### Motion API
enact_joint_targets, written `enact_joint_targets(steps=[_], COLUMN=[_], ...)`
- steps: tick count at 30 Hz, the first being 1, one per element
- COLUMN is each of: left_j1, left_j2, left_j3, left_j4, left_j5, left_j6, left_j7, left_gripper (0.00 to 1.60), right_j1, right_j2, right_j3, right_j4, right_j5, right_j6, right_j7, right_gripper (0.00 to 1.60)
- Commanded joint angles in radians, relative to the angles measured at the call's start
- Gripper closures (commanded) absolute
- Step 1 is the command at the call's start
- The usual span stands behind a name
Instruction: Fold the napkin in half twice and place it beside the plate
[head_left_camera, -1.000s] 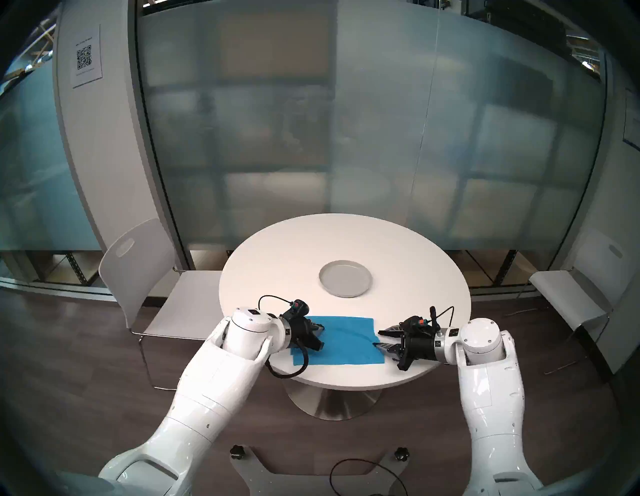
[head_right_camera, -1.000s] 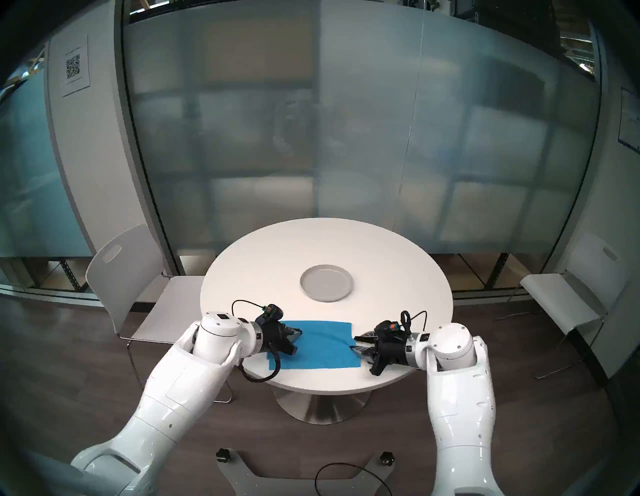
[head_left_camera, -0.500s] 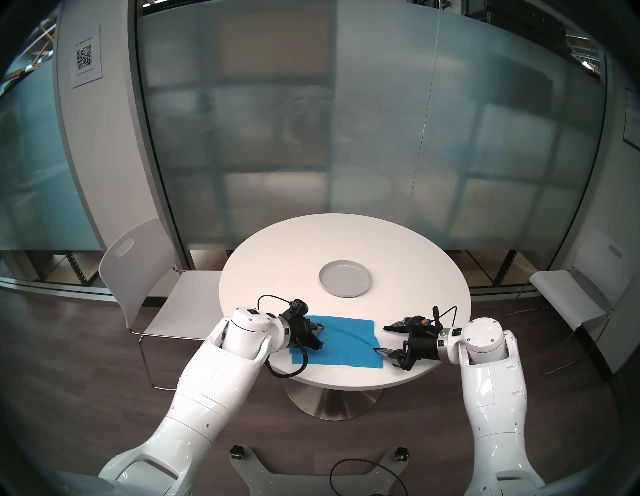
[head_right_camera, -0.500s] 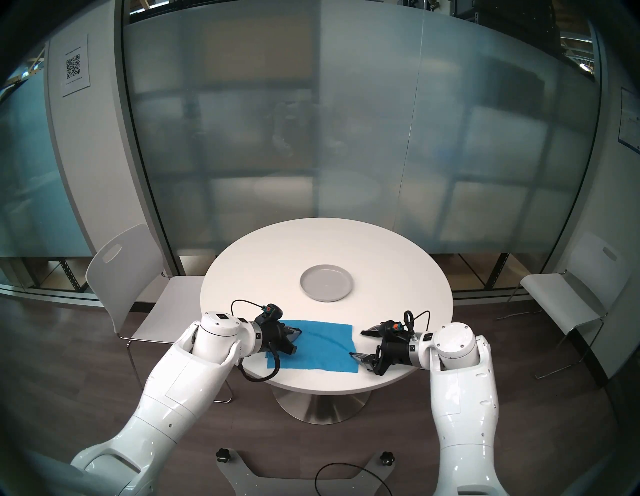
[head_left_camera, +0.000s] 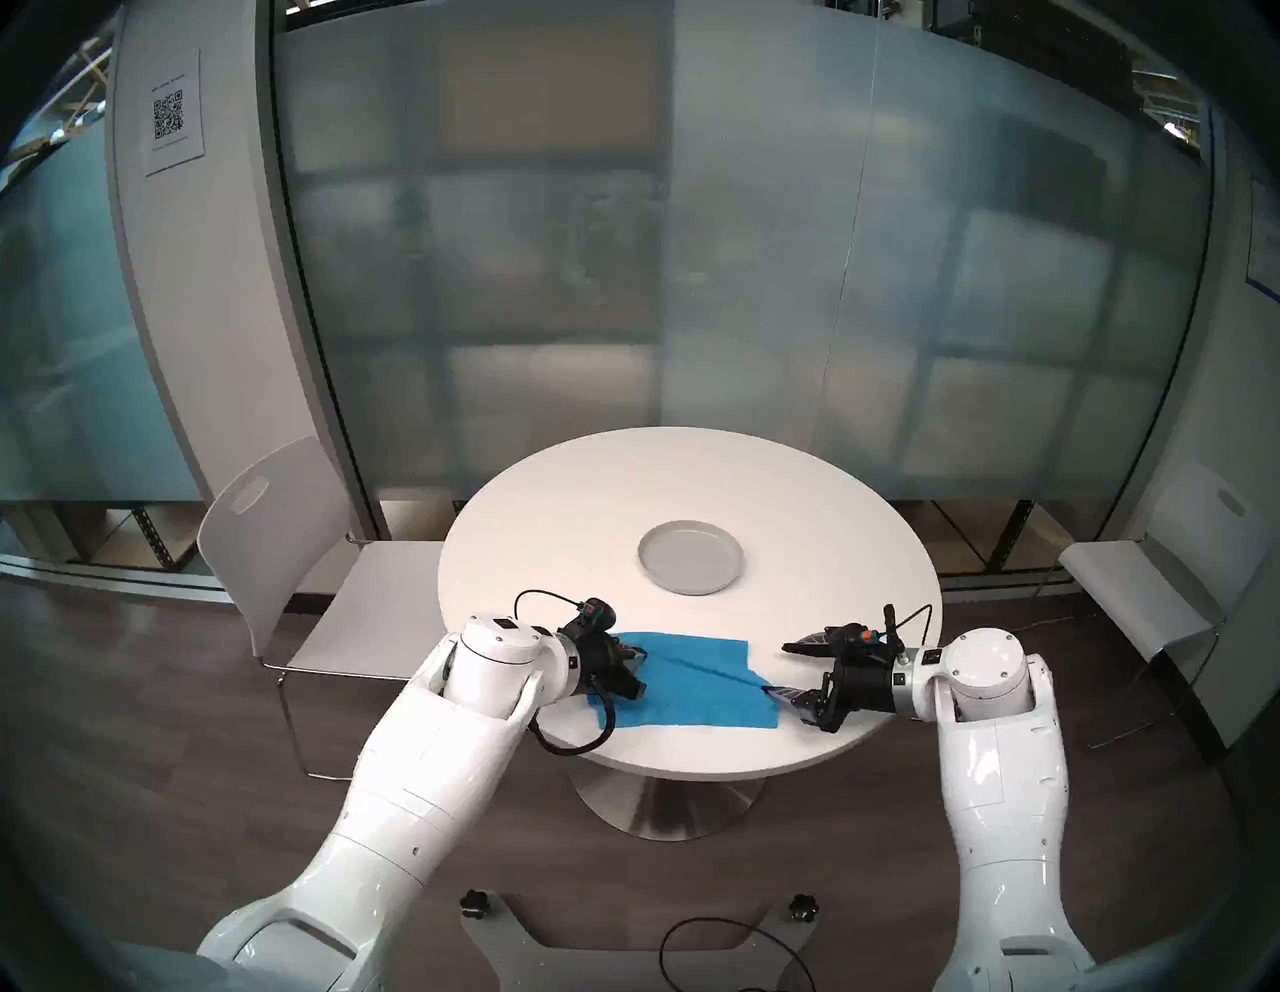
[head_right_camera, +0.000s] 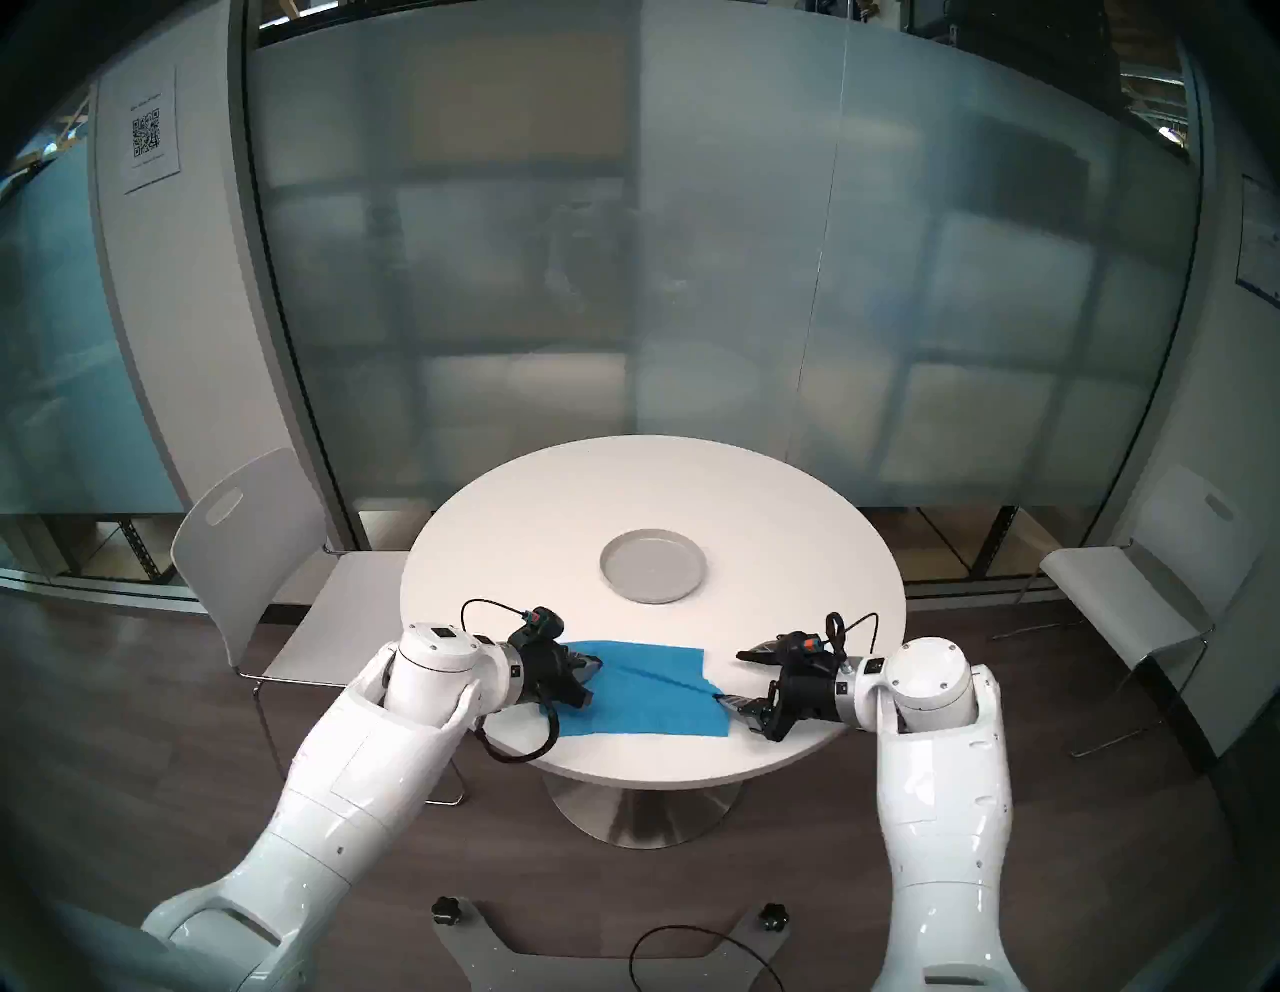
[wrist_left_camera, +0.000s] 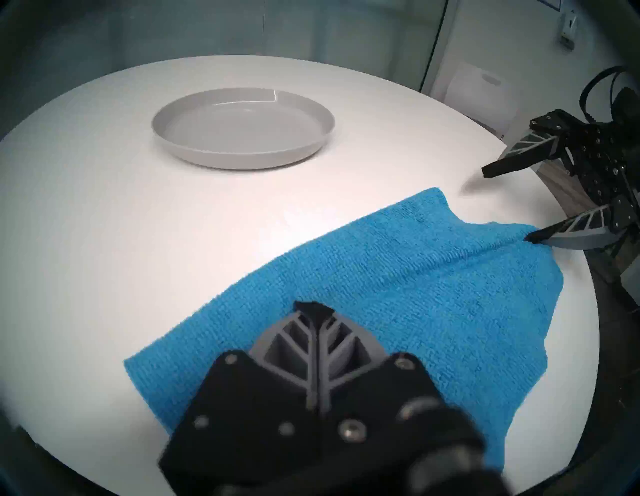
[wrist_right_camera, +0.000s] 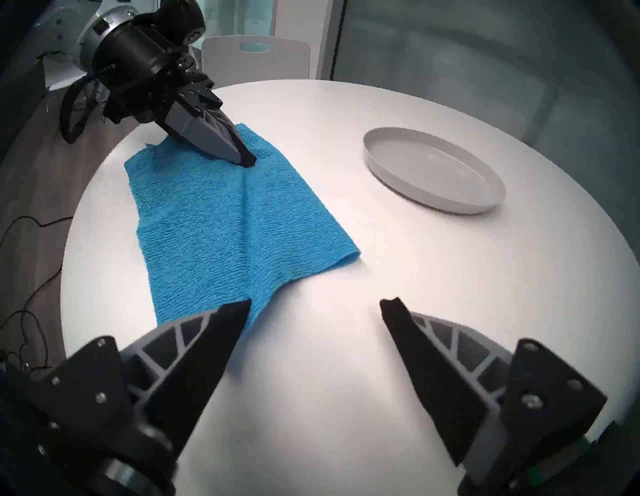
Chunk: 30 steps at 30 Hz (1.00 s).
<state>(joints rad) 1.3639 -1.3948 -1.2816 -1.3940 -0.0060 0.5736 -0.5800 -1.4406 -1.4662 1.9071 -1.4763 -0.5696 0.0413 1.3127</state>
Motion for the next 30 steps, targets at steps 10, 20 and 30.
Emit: enact_joint_targets(steps=[10,20,30], left_j1=[-0.017,-0.020,-0.010], left_j2=[-0.004,-0.008,-0.006], left_j3=[0.006,0.013,0.009], left_j4=[-0.007,-0.003,-0.014], left_j5=[0.005,0.007,0.006], left_j6=[-0.004,-0.005,-0.005], left_j7=[0.007,0.007,0.009], left_gripper=[1.60,1.60,1.60], right_j1=[-0.025,-0.008,0.013], right_j2=[-0.022,-0.063,-0.087], right_j3=[0.052,0.056,0.028], right_j4=[-0.076,-0.083,-0.058], right_j5=[0.049,0.093,0.094], right_j6=[0.006,0.003,-0.013], right_j7=[0.025,0.049,0.052], right_gripper=[0.17,0.10,0.06])
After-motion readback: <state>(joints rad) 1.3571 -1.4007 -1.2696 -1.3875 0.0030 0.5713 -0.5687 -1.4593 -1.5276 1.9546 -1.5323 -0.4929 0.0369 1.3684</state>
